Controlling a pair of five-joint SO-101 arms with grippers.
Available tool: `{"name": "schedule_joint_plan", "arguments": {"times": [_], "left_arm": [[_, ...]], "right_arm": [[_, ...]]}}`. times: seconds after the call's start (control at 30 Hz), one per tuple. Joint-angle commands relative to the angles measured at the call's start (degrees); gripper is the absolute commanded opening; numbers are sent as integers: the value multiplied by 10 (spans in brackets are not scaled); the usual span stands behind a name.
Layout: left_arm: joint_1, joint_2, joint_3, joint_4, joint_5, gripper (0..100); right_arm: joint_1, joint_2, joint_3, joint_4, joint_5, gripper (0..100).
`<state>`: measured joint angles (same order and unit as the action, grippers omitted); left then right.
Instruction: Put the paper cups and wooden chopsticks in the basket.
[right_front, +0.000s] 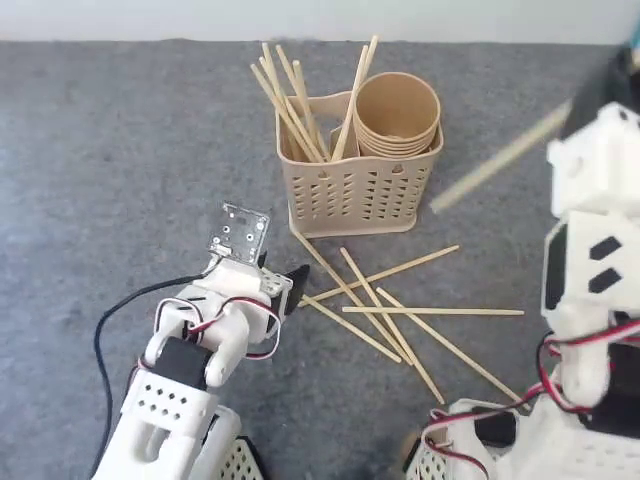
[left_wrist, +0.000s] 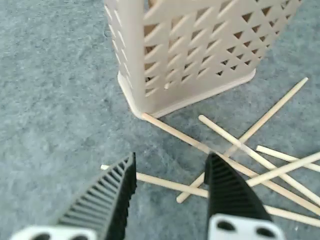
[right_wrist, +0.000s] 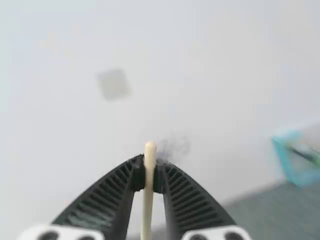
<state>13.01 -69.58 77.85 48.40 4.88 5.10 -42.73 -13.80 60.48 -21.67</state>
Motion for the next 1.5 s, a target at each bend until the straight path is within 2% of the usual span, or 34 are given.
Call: {"name": "schedule_joint_plan", "arguments": {"times": [0.0, 0.13, 0.23, 0.43, 0.67, 0.83, 0.93, 1.0, 1.17, 1.33, 1.47], "left_arm": [[26, -7, 2, -28, -6, 203], [31, -6, 17, -46, -25, 134], [30, -6, 26, -62, -31, 146], [27, 30, 28, -87, -30, 225], [23, 224, -24, -168, -33, 224], [-7, 331, -93, -168, -31, 224], [-8, 353, -104, -167, -30, 224], [-8, 353, -106, -162, -25, 224], [-12, 353, -135, -89, 49, 224], [-43, 355, -150, -32, 106, 224], [-54, 357, -149, -20, 113, 224]], "right_arm": [[-81, 65, -42, -119, -6, 8], [-133, 134, -43, -237, -4, 8], [-167, 183, -44, -295, -3, 8], [-214, 261, -44, -312, 25, 8], [-215, 335, -42, -315, 25, 9], [-235, 349, -41, -260, 72, 46], [-254, 351, -41, -233, 86, 108], [-260, 350, -41, -227, 86, 110], [-262, 312, -43, -191, 84, 90], [-261, 214, -43, -70, 82, 79], [-257, 152, -42, 44, 74, 53]]}}
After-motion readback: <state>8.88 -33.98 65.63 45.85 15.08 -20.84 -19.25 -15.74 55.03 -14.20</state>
